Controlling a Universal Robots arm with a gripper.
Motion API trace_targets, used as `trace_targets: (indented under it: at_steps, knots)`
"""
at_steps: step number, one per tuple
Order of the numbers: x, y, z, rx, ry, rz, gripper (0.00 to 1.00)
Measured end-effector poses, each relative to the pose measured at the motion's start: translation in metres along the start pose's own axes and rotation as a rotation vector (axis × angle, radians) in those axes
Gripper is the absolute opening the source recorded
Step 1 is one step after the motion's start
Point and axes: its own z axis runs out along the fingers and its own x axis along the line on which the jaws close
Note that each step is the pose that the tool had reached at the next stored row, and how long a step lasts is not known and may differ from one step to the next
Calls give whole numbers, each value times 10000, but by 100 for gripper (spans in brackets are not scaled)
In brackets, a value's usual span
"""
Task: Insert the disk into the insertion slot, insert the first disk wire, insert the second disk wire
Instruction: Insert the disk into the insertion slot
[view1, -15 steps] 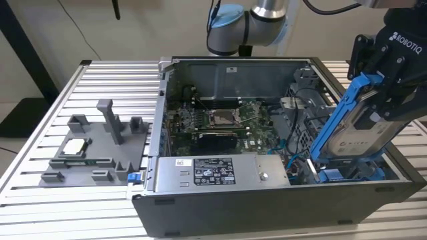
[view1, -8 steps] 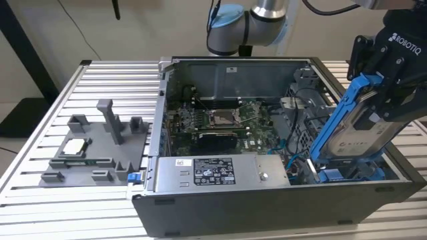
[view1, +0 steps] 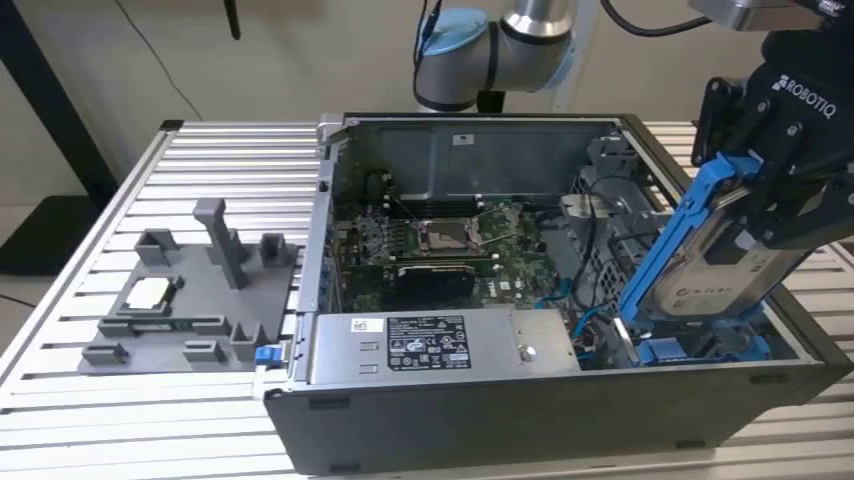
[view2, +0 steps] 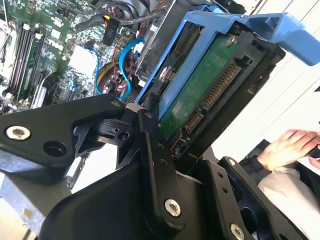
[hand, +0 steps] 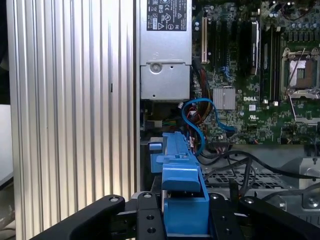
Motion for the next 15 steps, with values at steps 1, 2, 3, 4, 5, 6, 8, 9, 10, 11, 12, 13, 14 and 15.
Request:
trace_targets:
  at_steps: [1,2,3,4,5,6,8,9,10,11,12,13,14,15]
  knots:
    - [0,0,2,0,-1,0,33]
    - [0,0,4,0,-2,0,33]
    - [0,0,6,0,-2,0,33]
    - [0,0,9,0,-3,0,33]
    - [0,0,13,0,-7,0,33]
    - [0,0,17,0,-14,-1,33]
    - [0,0,28,-1,-29,-1,33]
    - [0,-1,33,-1,-38,-1,33]
    - [0,-1,39,-1,-49,-1,33]
    - [0,-1,45,-1,-57,-1,33]
    - [0,-1,50,-1,-64,-1,33]
    - [0,-1,55,-2,-73,-1,33]
    - [0,-1,60,-1,-82,-1,33]
    - [0,-1,65,-2,-91,-2,33]
